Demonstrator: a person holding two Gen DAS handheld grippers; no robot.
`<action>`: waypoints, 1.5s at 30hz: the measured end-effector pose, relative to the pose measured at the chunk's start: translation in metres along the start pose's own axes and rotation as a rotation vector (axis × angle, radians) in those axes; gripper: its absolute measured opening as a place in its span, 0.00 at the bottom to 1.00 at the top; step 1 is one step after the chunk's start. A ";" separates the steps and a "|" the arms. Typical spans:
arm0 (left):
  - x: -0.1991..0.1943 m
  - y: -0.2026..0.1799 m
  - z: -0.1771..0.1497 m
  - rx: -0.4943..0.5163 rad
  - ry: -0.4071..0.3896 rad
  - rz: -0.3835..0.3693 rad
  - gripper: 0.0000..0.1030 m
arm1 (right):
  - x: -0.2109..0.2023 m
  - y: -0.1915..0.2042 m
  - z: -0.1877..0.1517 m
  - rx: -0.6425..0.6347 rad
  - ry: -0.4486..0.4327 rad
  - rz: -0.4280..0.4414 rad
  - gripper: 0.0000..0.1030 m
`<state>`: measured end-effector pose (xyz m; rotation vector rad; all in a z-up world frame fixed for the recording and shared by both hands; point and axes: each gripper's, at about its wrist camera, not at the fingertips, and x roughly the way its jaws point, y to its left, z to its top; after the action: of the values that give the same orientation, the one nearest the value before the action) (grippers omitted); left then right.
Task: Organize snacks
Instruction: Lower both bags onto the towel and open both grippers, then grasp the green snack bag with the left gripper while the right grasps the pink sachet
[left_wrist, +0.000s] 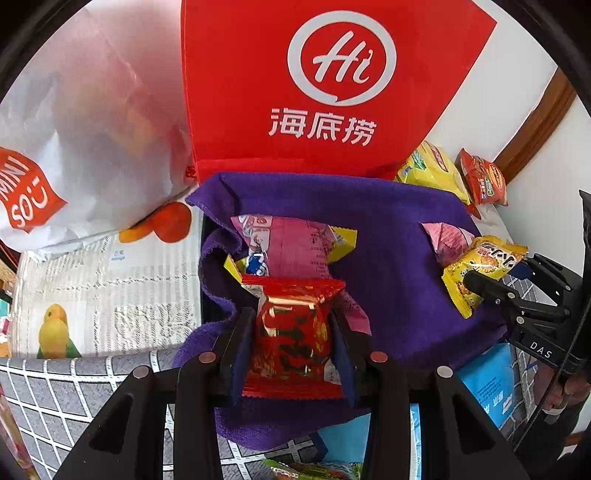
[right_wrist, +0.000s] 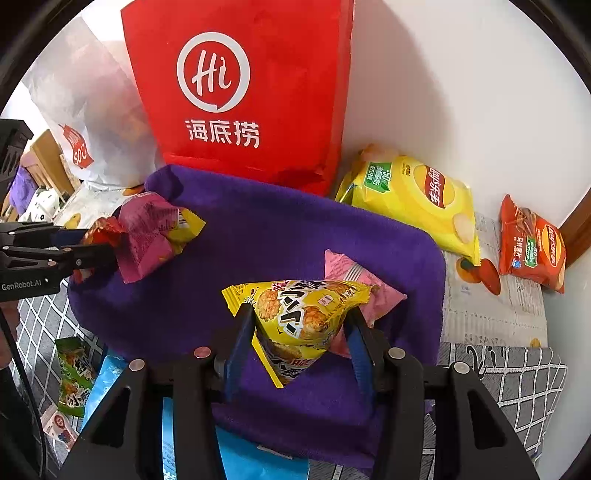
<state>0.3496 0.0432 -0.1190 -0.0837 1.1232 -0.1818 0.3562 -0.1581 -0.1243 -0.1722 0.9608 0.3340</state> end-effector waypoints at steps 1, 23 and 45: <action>0.001 0.000 0.000 0.000 0.003 -0.001 0.37 | 0.000 0.000 0.000 0.001 0.001 0.001 0.49; -0.045 -0.011 0.003 0.024 -0.075 0.026 0.67 | -0.062 0.001 0.006 0.048 -0.175 -0.075 0.79; -0.159 -0.058 -0.026 0.134 -0.310 -0.066 0.68 | -0.178 0.035 -0.082 0.151 -0.306 -0.145 0.80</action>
<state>0.2532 0.0161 0.0199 -0.0275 0.7973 -0.2920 0.1865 -0.1848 -0.0239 -0.0504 0.6629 0.1473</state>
